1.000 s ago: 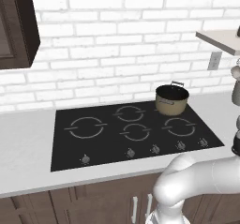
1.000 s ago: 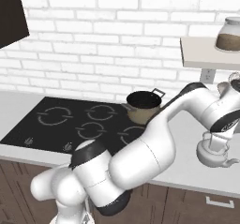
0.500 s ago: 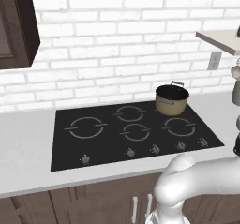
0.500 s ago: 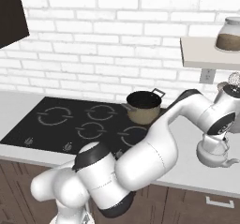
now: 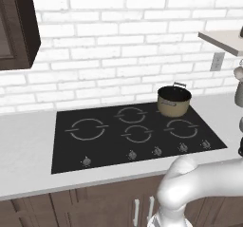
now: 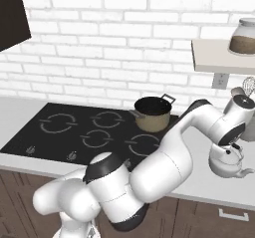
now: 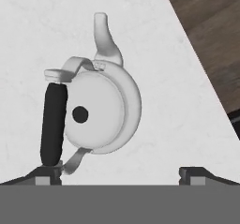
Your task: Pick the kettle from the counter and place it on a stove burner. Then turn the burner on.
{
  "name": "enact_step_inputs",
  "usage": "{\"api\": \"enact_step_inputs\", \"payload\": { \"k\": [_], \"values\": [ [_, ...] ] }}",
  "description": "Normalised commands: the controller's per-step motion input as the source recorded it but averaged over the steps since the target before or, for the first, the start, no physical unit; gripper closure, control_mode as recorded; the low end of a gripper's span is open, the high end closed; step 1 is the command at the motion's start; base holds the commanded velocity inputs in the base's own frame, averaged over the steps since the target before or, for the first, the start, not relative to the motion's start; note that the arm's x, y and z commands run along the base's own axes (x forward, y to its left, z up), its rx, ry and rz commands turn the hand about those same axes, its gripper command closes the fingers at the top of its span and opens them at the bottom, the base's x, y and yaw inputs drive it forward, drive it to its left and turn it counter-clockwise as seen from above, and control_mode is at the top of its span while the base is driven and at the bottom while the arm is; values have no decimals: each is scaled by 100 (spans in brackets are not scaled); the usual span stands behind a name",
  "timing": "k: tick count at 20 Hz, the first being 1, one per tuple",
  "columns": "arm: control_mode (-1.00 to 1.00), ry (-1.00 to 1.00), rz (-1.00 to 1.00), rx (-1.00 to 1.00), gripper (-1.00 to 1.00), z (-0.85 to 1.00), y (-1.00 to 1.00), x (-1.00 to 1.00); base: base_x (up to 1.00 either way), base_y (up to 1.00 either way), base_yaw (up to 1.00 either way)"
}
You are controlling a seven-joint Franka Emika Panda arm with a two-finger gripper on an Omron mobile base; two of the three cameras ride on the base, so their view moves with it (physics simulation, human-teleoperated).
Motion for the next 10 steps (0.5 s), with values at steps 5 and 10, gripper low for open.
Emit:
{"api": "enact_step_inputs", "payload": {
  "k": [5, 10],
  "values": [
    [-100, 0, 0, 2, -100, 0, -9, 28, 0, 0, 0],
    [-100, 0, 0, 0, -100, -12, -10, 18, 0, 0, 0]
  ]
}}
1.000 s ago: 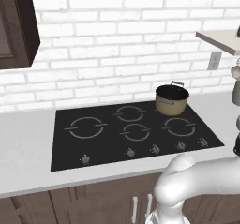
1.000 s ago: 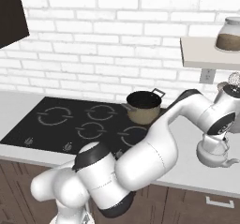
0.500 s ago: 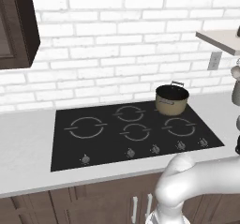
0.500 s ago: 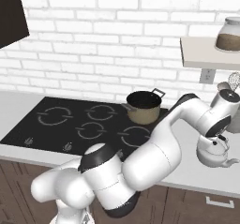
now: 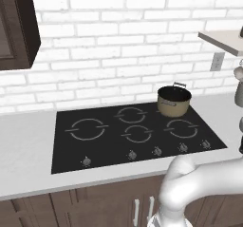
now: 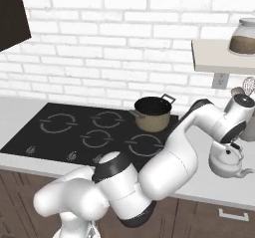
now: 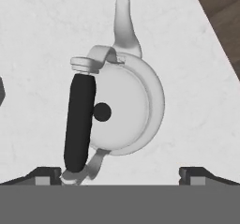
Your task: Pick the kettle from the counter and place it on a stove burner. Then turn the burner on.
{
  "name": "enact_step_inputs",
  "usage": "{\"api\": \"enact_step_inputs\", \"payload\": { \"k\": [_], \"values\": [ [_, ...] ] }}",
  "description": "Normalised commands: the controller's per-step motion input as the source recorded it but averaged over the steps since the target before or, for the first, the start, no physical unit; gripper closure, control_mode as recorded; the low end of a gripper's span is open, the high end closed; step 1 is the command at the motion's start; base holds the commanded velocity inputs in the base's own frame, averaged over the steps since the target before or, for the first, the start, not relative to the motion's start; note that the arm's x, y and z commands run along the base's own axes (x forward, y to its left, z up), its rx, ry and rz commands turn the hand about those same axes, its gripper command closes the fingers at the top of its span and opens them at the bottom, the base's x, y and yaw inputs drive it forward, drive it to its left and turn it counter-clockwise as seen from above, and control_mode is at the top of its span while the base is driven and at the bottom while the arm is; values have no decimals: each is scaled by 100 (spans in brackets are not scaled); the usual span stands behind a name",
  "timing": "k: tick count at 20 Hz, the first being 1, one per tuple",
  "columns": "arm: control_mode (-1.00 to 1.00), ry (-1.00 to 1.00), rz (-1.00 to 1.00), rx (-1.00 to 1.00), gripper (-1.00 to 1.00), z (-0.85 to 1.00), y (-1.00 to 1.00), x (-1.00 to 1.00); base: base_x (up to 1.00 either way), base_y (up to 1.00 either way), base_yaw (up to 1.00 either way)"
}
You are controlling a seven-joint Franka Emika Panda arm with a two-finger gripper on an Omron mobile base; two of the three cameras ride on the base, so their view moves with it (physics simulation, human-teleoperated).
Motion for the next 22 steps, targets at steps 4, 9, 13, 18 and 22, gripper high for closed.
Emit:
{"api": "enact_step_inputs", "payload": {
  "k": [4, 9, 13, 18, 22],
  "values": [
    [-100, 0, 0, 0, -100, -15, -16, 16, 0, 0, 0],
    [-100, 0, 0, 0, -100, -26, -17, 14, 0, 0, 0],
    [-100, -2, 0, 0, -100, -30, -14, 15, 0, 0, 0],
    [-100, -2, 0, 0, 100, -23, -11, 19, 0, 0, 0],
    [-100, -1, 0, 0, 100, -1, 0, 15, 0, 0, 0]
  ]
}}
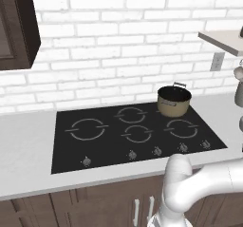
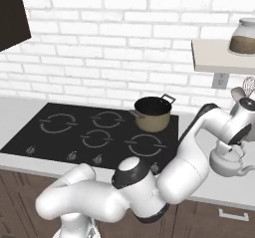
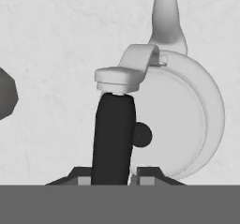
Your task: Pick the kettle from the counter and place it on a stove burner. Then turn the burner on.
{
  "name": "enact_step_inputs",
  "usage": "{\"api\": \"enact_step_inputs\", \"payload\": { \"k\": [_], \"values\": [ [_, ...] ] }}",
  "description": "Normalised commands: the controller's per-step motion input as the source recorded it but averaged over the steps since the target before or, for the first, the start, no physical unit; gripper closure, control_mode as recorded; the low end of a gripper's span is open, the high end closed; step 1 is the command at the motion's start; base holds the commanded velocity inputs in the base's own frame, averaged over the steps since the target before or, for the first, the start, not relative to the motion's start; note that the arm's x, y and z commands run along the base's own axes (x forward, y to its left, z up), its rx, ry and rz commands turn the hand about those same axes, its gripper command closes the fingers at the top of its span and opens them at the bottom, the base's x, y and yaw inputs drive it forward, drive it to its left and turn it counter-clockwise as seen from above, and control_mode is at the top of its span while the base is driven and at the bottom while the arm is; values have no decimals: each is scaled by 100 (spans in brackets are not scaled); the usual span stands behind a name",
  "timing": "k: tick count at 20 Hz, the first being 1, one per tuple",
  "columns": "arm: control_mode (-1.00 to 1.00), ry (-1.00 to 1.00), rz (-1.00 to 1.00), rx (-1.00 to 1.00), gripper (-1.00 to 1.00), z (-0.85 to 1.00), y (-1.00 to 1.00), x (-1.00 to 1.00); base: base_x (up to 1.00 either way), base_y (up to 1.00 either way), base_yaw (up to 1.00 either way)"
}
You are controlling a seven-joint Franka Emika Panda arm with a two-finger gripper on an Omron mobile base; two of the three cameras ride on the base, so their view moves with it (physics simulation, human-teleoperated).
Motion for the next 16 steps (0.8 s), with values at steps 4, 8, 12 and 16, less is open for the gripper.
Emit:
{"api": "enact_step_inputs", "payload": {
  "k": [4, 8, 12, 16],
  "values": [
    [-100, -2, 0, 0, 100, 0, 0, 0, 0, 0, 0],
    [-100, -8, 0, 0, 100, 0, 0, 0, 0, 0, 0],
    [-100, -21, 1, 0, 100, 52, 11, -9, 0, 0, 0],
    [-100, -29, 6, 0, 100, 94, 79, -22, 0, 0, 0]
  ]
}}
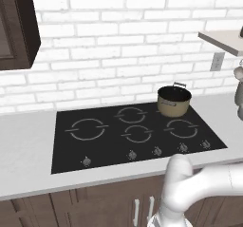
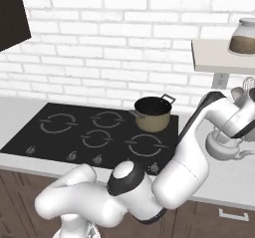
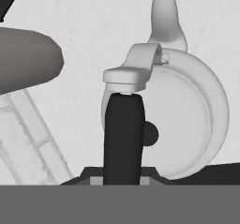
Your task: Pick the kettle from the counter and place it on a stove burner. Then turn the burner on.
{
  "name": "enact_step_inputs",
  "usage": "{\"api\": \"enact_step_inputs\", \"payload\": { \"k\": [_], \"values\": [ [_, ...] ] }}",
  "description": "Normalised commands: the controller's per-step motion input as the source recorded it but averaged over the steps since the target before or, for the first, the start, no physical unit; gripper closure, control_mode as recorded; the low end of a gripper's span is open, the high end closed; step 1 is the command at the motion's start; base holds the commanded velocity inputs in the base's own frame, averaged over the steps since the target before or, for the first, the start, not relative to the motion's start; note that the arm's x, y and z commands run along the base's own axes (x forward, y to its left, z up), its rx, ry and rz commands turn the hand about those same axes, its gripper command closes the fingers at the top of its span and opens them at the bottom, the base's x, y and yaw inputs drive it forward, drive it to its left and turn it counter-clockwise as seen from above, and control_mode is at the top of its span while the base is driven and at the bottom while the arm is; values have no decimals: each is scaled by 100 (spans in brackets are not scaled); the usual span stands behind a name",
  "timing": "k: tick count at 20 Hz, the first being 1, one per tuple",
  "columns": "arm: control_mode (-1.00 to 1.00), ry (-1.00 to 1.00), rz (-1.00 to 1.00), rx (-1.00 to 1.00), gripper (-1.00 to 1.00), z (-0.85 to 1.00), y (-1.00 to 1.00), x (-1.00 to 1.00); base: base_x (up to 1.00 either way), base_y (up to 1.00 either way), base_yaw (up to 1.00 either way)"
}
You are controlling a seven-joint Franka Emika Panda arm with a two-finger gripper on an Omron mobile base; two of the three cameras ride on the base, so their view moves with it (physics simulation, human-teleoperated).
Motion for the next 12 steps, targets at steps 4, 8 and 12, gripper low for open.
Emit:
{"api": "enact_step_inputs", "payload": {
  "k": [4, 8, 12],
  "values": [
    [-100, -9, 9, 0, 100, 81, 100, -6, 0, 0, 0],
    [-100, 0, 9, -3, 100, 90, 100, -11, 0, 0, 0],
    [-100, 0, 8, -3, 100, 89, 100, -7, 0, 0, 0]
  ]
}}
